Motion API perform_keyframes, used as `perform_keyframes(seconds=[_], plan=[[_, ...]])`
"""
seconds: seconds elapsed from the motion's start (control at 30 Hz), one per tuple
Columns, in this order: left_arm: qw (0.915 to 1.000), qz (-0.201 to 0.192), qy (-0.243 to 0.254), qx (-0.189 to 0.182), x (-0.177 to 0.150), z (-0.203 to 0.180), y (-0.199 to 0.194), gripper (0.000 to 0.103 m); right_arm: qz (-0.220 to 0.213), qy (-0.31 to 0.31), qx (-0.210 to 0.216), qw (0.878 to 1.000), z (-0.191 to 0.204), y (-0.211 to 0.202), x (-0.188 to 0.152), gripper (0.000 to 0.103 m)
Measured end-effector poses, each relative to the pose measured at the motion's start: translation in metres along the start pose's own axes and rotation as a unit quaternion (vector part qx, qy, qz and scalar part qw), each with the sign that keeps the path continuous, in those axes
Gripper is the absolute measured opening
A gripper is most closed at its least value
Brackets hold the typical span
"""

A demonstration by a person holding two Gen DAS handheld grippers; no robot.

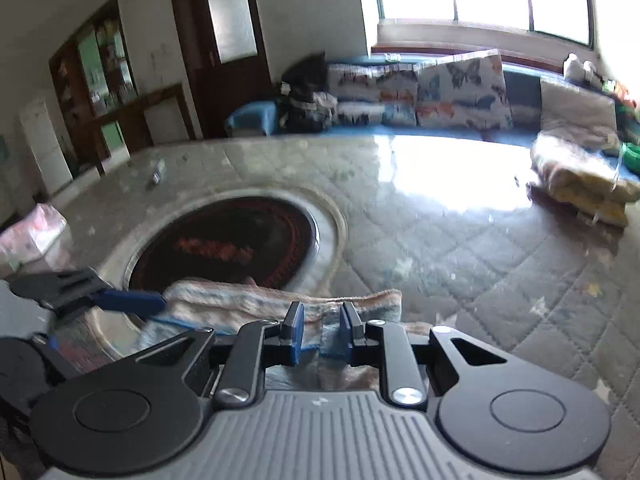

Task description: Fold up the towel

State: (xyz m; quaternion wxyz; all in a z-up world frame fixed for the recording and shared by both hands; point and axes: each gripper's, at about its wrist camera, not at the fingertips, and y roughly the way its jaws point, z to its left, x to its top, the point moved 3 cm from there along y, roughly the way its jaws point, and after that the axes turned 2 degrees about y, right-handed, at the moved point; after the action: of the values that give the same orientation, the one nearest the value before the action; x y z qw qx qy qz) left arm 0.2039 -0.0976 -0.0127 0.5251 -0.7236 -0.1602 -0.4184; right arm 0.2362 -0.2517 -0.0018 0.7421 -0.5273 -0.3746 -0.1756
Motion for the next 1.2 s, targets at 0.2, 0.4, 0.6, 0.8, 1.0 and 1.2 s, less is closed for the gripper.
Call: perform_keyframes(seconds=[0.2, 0.4, 0.6, 0.8, 1.0, 1.2], plan=[[1.0, -0.002, -0.004, 0.004, 0.001, 0.003, -0.001, 0.1, 0.012, 0.019, 0.006, 1.0, -0.014, 0.005, -0.004, 0.014], [0.9999, -0.011, 0.003, 0.001, -0.001, -0.004, -0.013, 0.1, -0.008, 0.011, -0.01, 1.0, -0.015, -0.02, -0.013, 0.016], [0.9994, -0.019, 0.025, -0.012, -0.004, -0.021, -0.023, 0.1, -0.023, -0.035, -0.005, 0.999, 0.008, -0.053, -0.041, 0.016], [0.9986, -0.021, 0.04, -0.027, -0.007, -0.038, -0.027, 0.1, -0.025, -0.037, -0.027, 0.999, 0.012, -0.075, -0.076, 0.016], [0.9976, -0.015, 0.054, -0.04, -0.008, -0.051, -0.023, 0.1, -0.04, 0.004, -0.03, 0.999, 0.003, -0.093, -0.105, 0.016], [0.9961, -0.012, 0.073, -0.049, -0.012, -0.065, -0.017, 0.1, -0.047, 0.041, -0.019, 0.998, -0.016, -0.099, -0.083, 0.016]])
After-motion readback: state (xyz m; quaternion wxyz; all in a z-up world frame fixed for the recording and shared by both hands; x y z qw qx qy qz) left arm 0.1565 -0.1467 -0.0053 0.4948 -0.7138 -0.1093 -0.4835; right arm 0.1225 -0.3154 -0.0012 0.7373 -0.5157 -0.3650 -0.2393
